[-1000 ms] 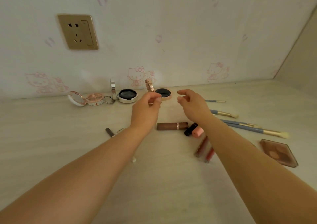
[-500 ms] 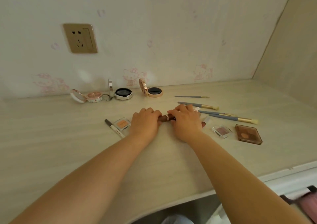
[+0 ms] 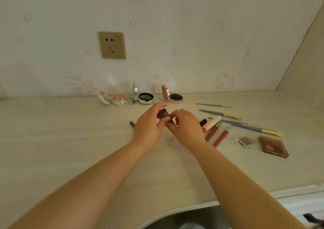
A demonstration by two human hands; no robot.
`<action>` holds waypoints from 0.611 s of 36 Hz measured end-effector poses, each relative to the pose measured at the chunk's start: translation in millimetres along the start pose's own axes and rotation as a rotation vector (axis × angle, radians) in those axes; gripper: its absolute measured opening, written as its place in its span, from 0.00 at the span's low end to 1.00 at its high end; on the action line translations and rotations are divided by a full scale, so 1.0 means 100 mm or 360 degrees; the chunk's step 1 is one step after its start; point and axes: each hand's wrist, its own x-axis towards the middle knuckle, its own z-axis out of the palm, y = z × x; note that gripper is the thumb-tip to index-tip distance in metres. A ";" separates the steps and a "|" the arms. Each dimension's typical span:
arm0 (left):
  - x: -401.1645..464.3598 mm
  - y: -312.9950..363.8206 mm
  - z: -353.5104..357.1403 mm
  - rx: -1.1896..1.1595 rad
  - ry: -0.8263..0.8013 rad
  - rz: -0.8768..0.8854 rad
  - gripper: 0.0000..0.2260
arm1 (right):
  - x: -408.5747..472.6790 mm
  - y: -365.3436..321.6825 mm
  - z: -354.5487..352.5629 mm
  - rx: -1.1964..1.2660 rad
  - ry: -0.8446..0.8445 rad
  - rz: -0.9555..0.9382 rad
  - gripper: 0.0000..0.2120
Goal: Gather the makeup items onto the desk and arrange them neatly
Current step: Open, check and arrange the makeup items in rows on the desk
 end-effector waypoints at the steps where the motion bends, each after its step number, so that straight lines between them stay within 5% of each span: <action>1: -0.01 -0.01 -0.06 -0.0066 0.0049 -0.0059 0.17 | 0.00 -0.08 0.02 0.0213 -0.0010 0.0095 0.11; 4: -0.07 -0.11 -0.19 -0.0084 0.0128 -0.0167 0.18 | 0.01 -0.33 0.07 0.1031 0.0006 0.0487 0.06; 8: -0.21 -0.37 -0.27 0.0256 0.0070 -0.0139 0.13 | 0.01 -0.55 0.25 0.1626 -0.0055 0.0832 0.07; 13: -0.28 -0.49 -0.35 0.0395 0.0101 -0.0089 0.12 | -0.03 -0.66 0.41 0.1712 0.0003 0.0872 0.05; 22: -0.32 -0.39 -0.30 0.0608 -0.0031 0.0136 0.24 | -0.09 -0.54 0.42 0.1874 -0.0047 0.0765 0.11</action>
